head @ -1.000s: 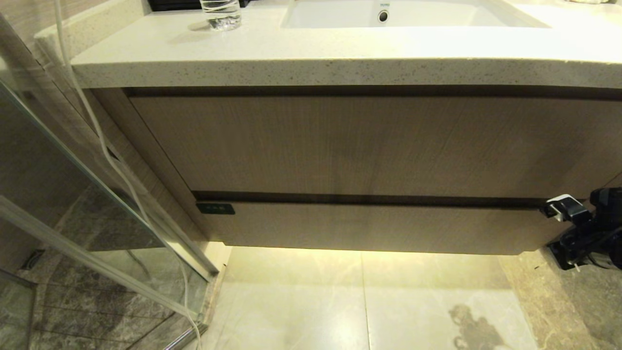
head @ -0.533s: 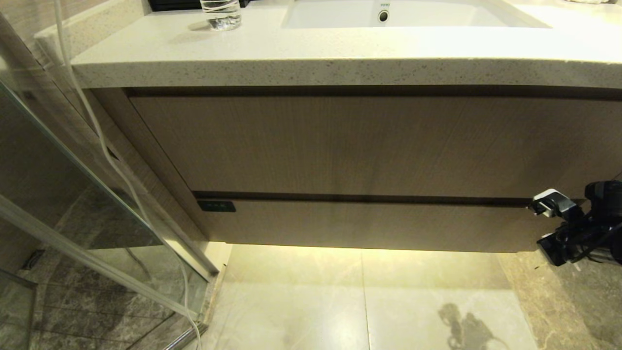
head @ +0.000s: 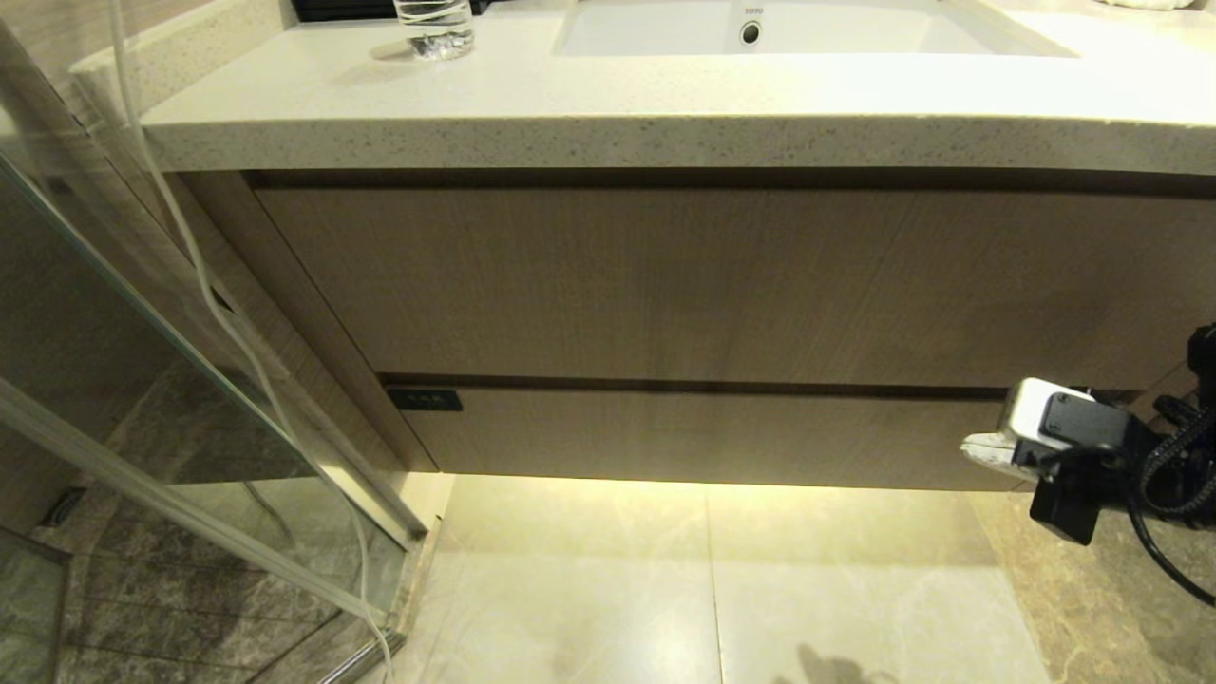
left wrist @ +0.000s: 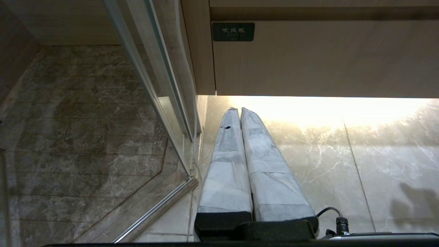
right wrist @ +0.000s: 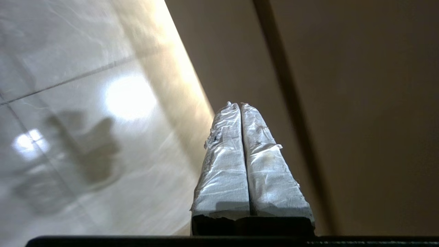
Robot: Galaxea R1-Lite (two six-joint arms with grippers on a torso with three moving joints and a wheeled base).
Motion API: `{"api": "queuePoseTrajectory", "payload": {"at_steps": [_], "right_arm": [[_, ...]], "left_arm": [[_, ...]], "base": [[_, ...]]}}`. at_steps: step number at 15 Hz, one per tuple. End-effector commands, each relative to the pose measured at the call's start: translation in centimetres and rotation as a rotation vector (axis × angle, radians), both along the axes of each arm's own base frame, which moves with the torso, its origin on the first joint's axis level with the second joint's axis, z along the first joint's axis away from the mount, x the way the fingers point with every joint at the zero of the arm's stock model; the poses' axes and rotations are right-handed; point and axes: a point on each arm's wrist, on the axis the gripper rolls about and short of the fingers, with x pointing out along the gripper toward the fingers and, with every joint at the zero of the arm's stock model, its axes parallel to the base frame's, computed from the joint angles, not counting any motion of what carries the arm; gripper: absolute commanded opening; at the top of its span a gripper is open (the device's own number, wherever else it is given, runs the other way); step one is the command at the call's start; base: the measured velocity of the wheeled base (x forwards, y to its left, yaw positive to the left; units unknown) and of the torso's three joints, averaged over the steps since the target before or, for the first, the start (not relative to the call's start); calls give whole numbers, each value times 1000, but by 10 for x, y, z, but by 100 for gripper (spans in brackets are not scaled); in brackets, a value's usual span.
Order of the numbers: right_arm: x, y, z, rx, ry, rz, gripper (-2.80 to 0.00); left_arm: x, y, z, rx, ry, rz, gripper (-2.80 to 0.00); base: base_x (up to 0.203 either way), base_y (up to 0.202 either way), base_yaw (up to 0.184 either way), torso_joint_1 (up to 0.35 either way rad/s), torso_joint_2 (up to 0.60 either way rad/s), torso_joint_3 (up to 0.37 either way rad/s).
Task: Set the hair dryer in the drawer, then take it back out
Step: Close the drawer, then pull open the drawer
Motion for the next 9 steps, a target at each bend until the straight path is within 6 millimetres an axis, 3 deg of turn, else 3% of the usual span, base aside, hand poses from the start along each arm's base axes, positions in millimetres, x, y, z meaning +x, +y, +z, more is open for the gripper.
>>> {"api": "queuePoseTrajectory", "payload": {"at_steps": [1,4,5,9], "right_arm": [[-25,12,10,-101,-159,309,-280],[-18,14,-9,-127,-141,445,-280],[-11,14,-13,-142,-141,460,0],[30,16,-33,-166,-123,514,0]], "left_arm": [[0,0,0,1,0,0,-280],[0,0,0,1,0,0,-280],[0,0,0,1,0,0,-280],[0,0,0,1,0,0,-280]], "base": [[0,0,0,0,0,0],[0,0,0,0,0,0],[0,0,0,0,0,0],[0,0,0,0,0,0]]}}
